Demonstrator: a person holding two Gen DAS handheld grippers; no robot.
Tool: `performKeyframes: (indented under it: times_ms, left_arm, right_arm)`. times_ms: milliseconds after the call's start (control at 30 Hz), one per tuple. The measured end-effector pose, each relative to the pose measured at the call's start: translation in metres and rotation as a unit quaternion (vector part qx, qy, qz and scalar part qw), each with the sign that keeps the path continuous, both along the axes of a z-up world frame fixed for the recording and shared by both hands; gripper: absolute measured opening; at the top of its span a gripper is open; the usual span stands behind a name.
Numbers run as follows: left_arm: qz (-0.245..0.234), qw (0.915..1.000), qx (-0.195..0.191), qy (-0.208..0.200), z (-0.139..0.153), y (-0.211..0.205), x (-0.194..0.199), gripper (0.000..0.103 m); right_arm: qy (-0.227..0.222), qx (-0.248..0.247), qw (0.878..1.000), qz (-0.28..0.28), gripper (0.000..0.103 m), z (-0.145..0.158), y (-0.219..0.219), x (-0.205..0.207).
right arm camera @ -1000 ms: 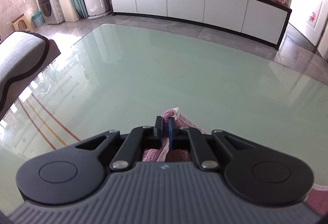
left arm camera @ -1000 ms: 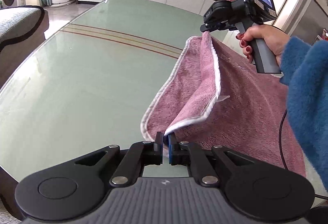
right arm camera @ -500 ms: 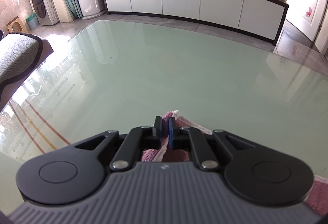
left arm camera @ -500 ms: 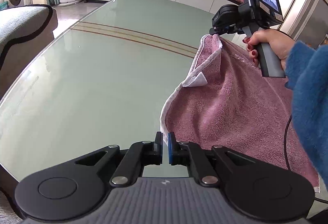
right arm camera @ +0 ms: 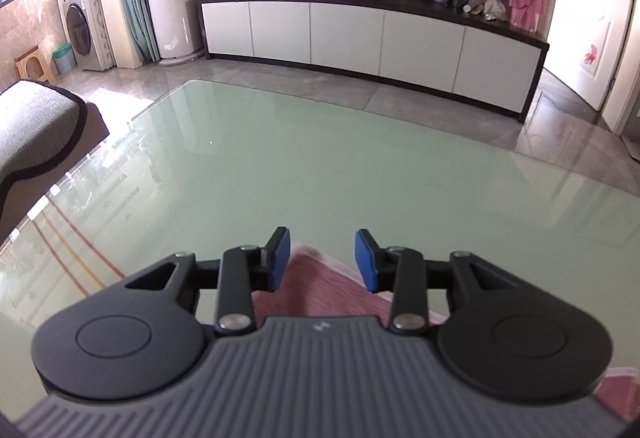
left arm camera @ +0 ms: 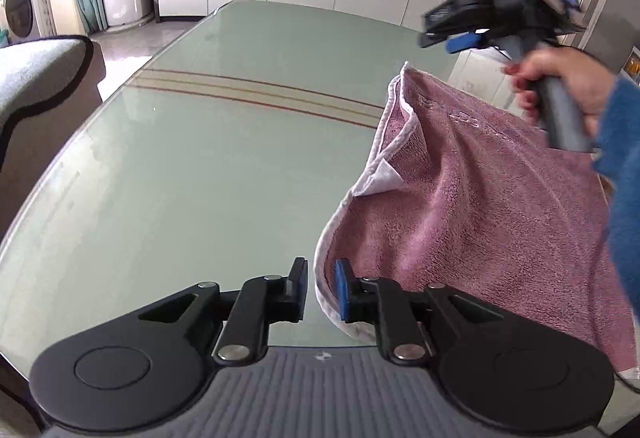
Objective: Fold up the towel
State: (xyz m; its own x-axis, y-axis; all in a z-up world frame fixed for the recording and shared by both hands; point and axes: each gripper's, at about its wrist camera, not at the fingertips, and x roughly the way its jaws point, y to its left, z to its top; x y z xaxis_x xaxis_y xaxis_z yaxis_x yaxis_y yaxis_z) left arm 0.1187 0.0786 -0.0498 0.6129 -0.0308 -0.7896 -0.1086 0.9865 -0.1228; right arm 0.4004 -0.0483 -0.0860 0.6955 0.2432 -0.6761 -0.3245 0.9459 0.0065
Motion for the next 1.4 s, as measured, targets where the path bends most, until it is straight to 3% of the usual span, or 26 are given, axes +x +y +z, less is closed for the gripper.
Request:
performKeyframes:
  times_ms: [267,500,733,1033,1400]
  left_arm:
    - [-0.039,0.9992,-0.005,0.01,-0.005,0.008,0.009,0.037]
    - [-0.07,0.9972,-0.007,0.028,-0.012,0.012,0.014,0.048]
    - [-0.078,0.9963,-0.023,0.03,-0.015,0.012,0.017,0.048]
    - [-0.114,0.9926,0.017,0.038,-0.015,-0.002,0.017,0.045]
    - [-0.133,0.9901,0.017,0.042,-0.013,-0.005,0.02,0.024]
  right_arm:
    - [0.023,-0.052,0.998,-0.011,0.039,0.004,-0.079,-0.073]
    - [0.074,-0.048,0.996,-0.026,0.043,-0.001,-0.135,-0.144]
    - [0.098,-0.043,0.994,-0.028,0.043,-0.004,-0.158,-0.2]
    - [0.12,-0.033,0.991,-0.046,0.043,-0.026,-0.151,-0.25]
    - [0.142,-0.018,0.984,-0.108,0.044,-0.043,-0.156,-0.288]
